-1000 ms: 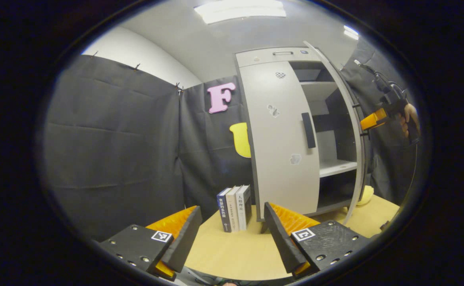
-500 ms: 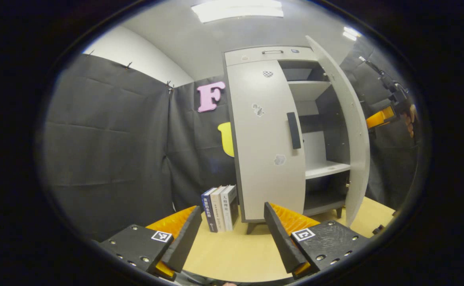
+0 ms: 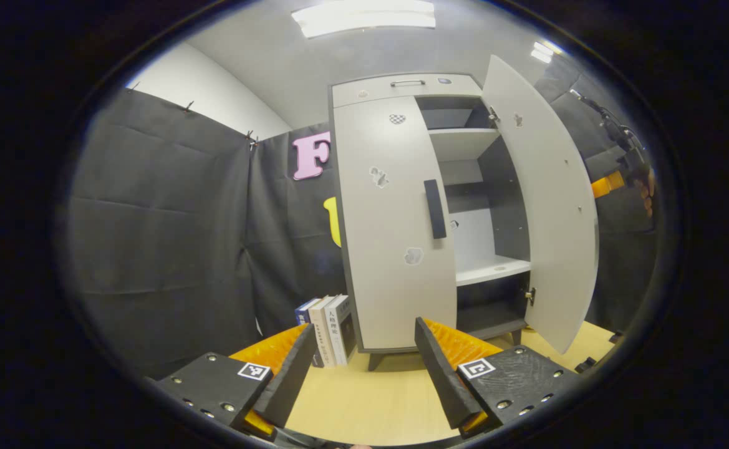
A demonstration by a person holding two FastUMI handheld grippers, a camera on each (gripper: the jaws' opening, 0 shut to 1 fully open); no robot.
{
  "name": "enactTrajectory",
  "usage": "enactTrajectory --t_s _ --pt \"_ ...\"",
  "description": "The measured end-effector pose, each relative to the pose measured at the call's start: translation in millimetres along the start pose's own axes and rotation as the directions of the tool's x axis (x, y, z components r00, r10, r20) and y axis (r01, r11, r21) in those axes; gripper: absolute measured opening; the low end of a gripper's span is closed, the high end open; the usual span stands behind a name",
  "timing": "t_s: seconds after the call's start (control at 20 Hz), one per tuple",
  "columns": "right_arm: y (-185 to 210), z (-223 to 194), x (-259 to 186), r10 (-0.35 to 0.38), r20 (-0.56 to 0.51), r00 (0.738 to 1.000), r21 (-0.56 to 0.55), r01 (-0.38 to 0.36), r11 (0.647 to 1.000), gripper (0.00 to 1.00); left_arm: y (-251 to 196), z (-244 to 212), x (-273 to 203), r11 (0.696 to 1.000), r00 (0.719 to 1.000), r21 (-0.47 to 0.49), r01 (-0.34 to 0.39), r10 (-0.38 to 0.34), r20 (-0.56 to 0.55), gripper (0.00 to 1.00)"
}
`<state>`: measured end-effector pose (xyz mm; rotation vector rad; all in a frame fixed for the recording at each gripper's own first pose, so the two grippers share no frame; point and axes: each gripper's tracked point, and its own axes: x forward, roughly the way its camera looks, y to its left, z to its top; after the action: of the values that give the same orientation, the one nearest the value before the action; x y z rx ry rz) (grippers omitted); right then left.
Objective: Open the right door of the double-door shoe cabinet with the right hand, and open the left door with the left hand.
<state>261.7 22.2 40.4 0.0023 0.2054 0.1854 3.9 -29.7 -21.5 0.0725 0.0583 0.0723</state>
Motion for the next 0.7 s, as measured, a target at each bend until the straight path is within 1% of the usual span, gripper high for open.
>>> enactTrajectory --t_s 0.05,0.1,0.15,0.2,0.25,0.3,0.35,0.4,0.45,0.5,0.65,0.7 --pt "-6 0 -1 -0.019 0.005 1.0 0.003 0.019 1.0 0.03 -6 -1 0 1.0 1.0 0.001 0.007 -0.007 -0.006 0.94" --pt "-12 -1 -1 -0.032 0.008 0.999 0.009 0.032 0.999 0.06 -12 -1 -1 1.0 1.0 0.004 0.014 -0.014 -0.008 0.94" --pt "-8 -1 -4 -0.007 0.012 1.0 0.031 0.006 1.0 0.06 -17 -1 -2 1.0 1.0 0.007 0.021 -0.021 -0.006 0.94" --pt "-4 -3 -5 0.016 0.016 1.0 0.05 -0.017 0.999 0.05 -23 -1 -3 1.0 1.0 0.01 0.029 -0.029 -0.005 0.94" --pt "-2 -3 -7 0.022 0.022 1.0 0.048 -0.023 0.999 0.03 -29 0 -3 0.999 0.999 0.014 0.035 -0.034 -0.005 0.94" --pt "-6 -3 -6 0.021 0.032 0.999 0.039 -0.022 0.999 0.05 -36 2 -4 0.999 0.999 0.017 0.039 -0.039 -0.004 0.94" --pt "-8 -3 -8 0.019 0.037 0.999 0.03 -0.02 0.999 0.02 -43 2 -5 0.999 0.999 0.018 0.044 -0.044 -0.006 0.94" --pt "-13 -4 -13 0.007 0.046 0.999 0.018 -0.007 1.0 0.04 -49 3 -5 0.999 0.999 0.017 0.051 -0.05 -0.009 0.94" --pt "-19 -4 -18 -0.009 0.058 0.998 0.005 0.009 1.0 0.04 -57 5 -5 0.998 0.998 0.009 0.061 -0.061 -0.013 0.94" --pt "-26 -5 -23 -0.02 0.067 0.998 -0.005 0.021 1.0 0.06 -65 7 -4 0.997 0.997 -0.002 0.071 -0.071 -0.016 0.94" --pt "-36 -11 -41 -0.019 0.08 0.997 -0.028 0.021 0.999 0.05 -85 19 10 0.994 0.995 -0.052 0.098 -0.099 -0.023 0.93" --pt "-41 -14 -43 -0.024 0.083 0.996 -0.034 0.027 0.999 0.28 -92 26 15 0.992 0.994 -0.068 0.107 -0.109 -0.024 0.94"
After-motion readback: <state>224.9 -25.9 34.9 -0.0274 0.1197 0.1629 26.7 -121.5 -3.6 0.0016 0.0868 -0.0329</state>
